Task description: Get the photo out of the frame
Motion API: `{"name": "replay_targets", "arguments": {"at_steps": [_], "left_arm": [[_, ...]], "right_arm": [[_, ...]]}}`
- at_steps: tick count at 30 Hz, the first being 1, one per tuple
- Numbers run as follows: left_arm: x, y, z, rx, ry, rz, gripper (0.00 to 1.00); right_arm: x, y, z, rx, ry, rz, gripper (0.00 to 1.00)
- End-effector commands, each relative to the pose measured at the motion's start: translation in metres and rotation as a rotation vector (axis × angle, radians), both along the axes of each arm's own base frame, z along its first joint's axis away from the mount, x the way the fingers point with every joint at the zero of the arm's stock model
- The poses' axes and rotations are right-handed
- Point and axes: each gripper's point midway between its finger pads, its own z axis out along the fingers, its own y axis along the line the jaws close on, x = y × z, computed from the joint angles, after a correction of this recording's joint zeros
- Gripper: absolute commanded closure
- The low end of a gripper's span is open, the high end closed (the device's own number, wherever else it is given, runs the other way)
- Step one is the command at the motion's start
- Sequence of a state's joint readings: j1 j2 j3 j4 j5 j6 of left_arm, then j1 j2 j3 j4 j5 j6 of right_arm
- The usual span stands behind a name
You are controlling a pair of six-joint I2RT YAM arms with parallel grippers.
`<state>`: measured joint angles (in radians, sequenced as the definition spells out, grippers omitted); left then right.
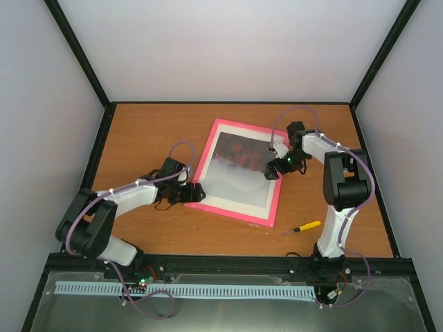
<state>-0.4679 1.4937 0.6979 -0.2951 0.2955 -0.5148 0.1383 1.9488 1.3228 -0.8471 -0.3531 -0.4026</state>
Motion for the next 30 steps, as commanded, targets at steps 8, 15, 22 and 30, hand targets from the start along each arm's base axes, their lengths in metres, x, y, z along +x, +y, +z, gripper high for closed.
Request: {"name": "replay_targets", "arguments": {"at_steps": [8, 15, 22, 30], "left_arm": [[-0.052, -0.028, 0.023, -0.32, 0.048, -0.015, 0.19], [-0.045, -0.012, 0.028, -0.212, 0.034, 0.04, 0.18], [-0.003, -0.013, 0.107, -0.189, -0.229, 0.023, 0.28], [0.04, -0.005, 0.194, -0.092, -0.666, -0.044, 0.29]], "right_arm": [[-0.01, 0.043, 0.015, 0.124, 0.034, 0.026, 0.0], [-0.016, 0.039, 0.013, 0.11, 0.032, 0.029, 0.0], [-0.024, 0.009, 0.075, -0.002, -0.114, 0.131, 0.0], [-0.121, 0.062, 0.158, 0.38, -0.261, 0.466, 0.0]]}}
